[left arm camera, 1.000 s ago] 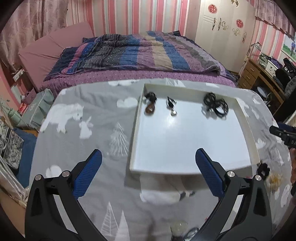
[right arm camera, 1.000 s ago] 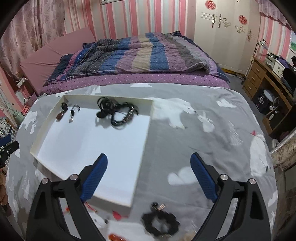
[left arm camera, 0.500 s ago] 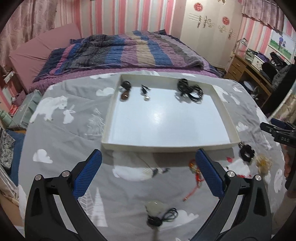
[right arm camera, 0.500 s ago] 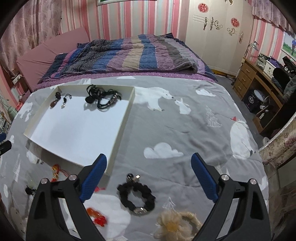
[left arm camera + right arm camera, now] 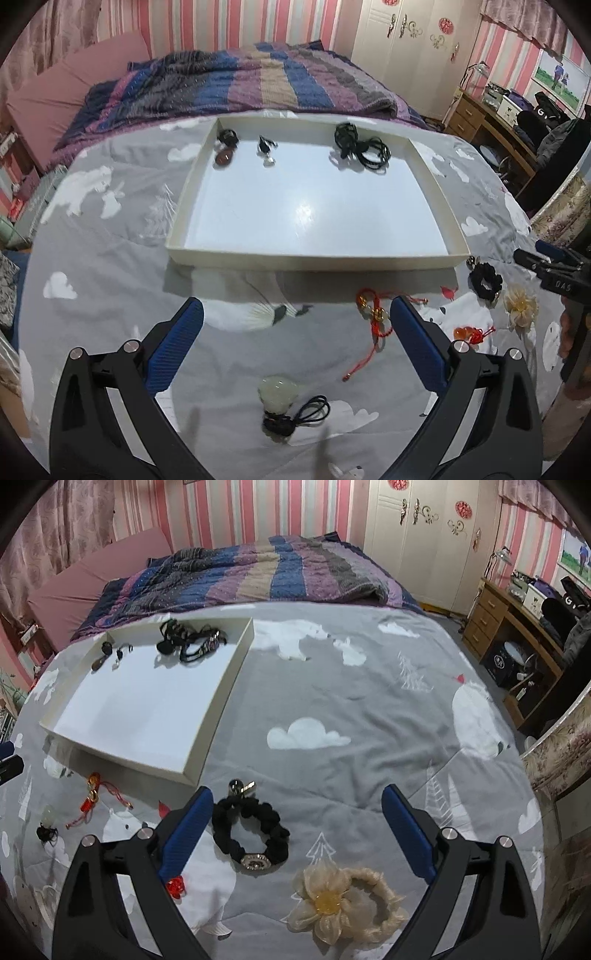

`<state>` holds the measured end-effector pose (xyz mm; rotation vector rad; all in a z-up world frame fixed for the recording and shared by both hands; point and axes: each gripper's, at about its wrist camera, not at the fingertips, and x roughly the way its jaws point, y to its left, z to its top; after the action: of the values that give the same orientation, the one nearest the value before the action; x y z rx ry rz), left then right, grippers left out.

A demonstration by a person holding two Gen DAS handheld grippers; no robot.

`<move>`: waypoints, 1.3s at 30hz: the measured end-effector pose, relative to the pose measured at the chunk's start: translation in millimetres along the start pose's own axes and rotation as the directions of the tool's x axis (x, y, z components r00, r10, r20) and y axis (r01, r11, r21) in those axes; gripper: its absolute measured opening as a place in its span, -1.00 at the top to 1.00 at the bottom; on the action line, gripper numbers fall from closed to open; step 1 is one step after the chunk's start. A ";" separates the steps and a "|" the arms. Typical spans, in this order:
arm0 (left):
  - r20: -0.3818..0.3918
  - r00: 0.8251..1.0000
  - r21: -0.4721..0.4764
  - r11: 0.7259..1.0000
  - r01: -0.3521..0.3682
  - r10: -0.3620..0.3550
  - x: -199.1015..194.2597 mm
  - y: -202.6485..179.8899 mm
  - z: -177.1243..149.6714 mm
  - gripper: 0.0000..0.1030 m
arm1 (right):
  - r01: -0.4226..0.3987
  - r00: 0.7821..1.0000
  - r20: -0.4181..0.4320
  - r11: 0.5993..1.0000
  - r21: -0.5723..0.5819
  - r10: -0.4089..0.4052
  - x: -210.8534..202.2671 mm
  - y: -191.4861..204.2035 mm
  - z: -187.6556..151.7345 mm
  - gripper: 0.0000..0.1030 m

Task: Organize jewelry
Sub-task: 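Withdraw both open tools from the tray back over the bed, then close right tool on black beaded bracelet while left tool grasps red knotted cord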

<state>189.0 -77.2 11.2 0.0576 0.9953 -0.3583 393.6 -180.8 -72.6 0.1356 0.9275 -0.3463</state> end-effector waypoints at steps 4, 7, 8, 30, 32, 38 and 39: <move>-0.033 0.999 0.008 1.000 0.004 -0.004 15.3 -9.1 -4.2 -0.94 | -0.016 0.999 -0.028 1.000 0.004 0.016 14.8 4.3 -10.7 -0.80; -0.068 0.998 0.025 1.000 0.017 -0.016 27.7 -20.1 -7.7 -0.94 | -0.017 0.999 -0.046 1.000 0.012 0.017 23.5 6.1 -17.2 -0.80; -0.077 0.997 0.036 0.999 0.019 -0.016 31.8 -24.6 -8.9 -0.94 | -0.018 0.998 -0.054 1.000 0.014 0.018 26.9 6.7 -19.7 -0.80; -0.192 0.981 0.152 0.986 0.068 -0.038 92.5 -68.6 -9.9 -0.94 | -0.043 0.992 -0.120 0.999 -0.004 0.042 56.7 20.9 -31.7 -0.80; -0.195 0.980 0.159 0.985 0.067 -0.035 96.0 -70.6 -7.8 -0.93 | -0.038 0.992 -0.123 0.999 -0.008 0.036 59.8 22.0 -32.2 -0.80; -0.186 0.982 0.175 0.983 0.057 -0.024 100.9 -73.3 -3.8 -0.87 | -0.041 0.993 -0.113 0.999 0.001 0.041 61.4 21.1 -32.0 -0.80; -0.177 0.984 0.174 0.983 0.053 -0.022 101.1 -73.8 -2.5 -0.80 | -0.042 0.993 -0.111 0.999 0.002 0.041 61.8 21.3 -31.6 -0.80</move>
<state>213.0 -173.2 -65.5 0.2358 1.1372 -0.4831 411.0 -167.1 -141.7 0.1750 1.0337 -0.3023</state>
